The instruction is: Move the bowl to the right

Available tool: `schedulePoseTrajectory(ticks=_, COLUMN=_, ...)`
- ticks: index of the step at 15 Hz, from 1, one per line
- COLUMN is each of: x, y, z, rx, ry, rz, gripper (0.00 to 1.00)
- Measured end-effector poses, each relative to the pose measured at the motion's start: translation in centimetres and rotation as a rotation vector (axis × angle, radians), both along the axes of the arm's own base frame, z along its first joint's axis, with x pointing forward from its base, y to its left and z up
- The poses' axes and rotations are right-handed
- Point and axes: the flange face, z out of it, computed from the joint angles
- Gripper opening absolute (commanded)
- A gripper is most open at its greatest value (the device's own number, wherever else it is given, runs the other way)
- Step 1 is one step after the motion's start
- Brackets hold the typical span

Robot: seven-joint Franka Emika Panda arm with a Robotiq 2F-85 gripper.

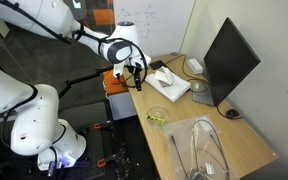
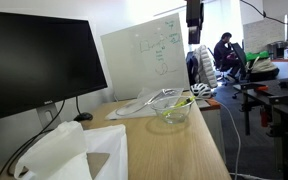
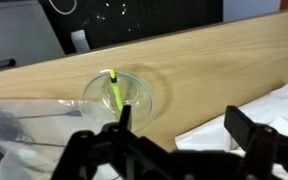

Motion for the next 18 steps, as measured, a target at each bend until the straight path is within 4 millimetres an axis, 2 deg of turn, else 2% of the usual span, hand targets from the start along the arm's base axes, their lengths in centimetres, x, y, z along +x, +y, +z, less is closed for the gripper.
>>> schedulePoseTrajectory(ticks=3, x=1.0, y=0.7, z=-2.4, rx=-0.057, ry=0.012, rz=-0.026, gripper=1.00)
schedulePoseTrajectory(ticks=11, x=2.4, y=1.8, z=-7.2, rx=-0.149, ry=0.029, rz=-0.048, gripper=1.00)
schedulePoseTrajectory(ticks=18, x=4.3, y=1.5, z=-11.6, rx=-0.185, ry=0.106, rz=-0.045, gripper=1.00)
